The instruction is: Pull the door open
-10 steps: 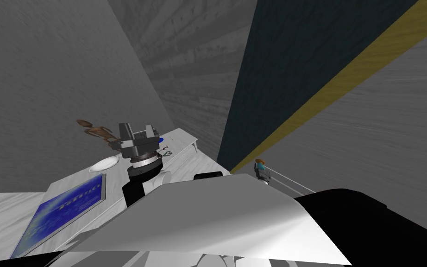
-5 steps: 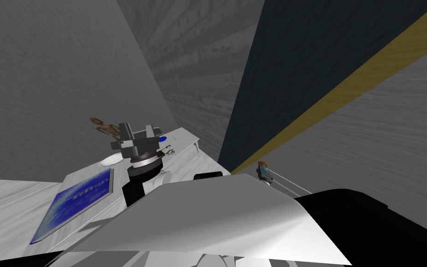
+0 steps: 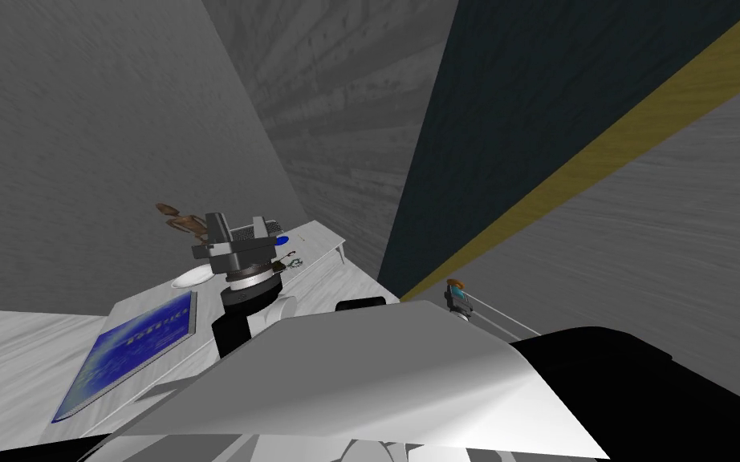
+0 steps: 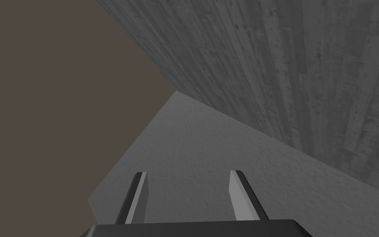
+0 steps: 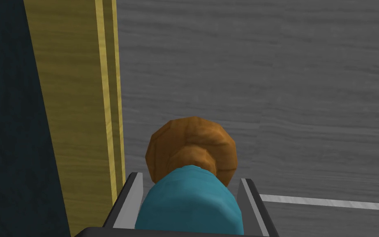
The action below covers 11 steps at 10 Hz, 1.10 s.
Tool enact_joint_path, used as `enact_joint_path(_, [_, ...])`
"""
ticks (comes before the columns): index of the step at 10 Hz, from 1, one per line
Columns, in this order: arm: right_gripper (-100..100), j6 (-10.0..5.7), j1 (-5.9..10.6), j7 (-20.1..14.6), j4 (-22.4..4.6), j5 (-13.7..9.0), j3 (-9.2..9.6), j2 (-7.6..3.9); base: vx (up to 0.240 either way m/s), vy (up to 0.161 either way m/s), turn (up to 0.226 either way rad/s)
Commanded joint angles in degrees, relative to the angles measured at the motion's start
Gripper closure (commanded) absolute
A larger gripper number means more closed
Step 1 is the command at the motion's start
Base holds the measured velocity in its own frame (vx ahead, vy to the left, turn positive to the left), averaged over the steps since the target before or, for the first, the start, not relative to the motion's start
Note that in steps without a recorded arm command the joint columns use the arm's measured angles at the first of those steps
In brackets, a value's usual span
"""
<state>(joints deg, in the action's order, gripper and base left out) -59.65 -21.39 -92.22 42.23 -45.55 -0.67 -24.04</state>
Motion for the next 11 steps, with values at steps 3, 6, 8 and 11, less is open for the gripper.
enact_joint_path(3, [100,-0.75,-0.87,-1.3,0.8,1.3,1.91,-0.6,-0.172,0.033,0.05])
enact_joint_path(6, [100,-1.56,-1.8,-2.6,1.8,2.8,3.95,-1.25,-0.193,0.052,0.043])
enact_joint_path(8, [100,-2.05,-2.37,-3.5,2.3,3.6,5.19,-1.64,-0.183,0.044,0.037])
enact_joint_path(11, [100,-2.45,-2.77,-4.0,2.7,4.2,5.94,-2.07,-0.157,0.046,0.028])
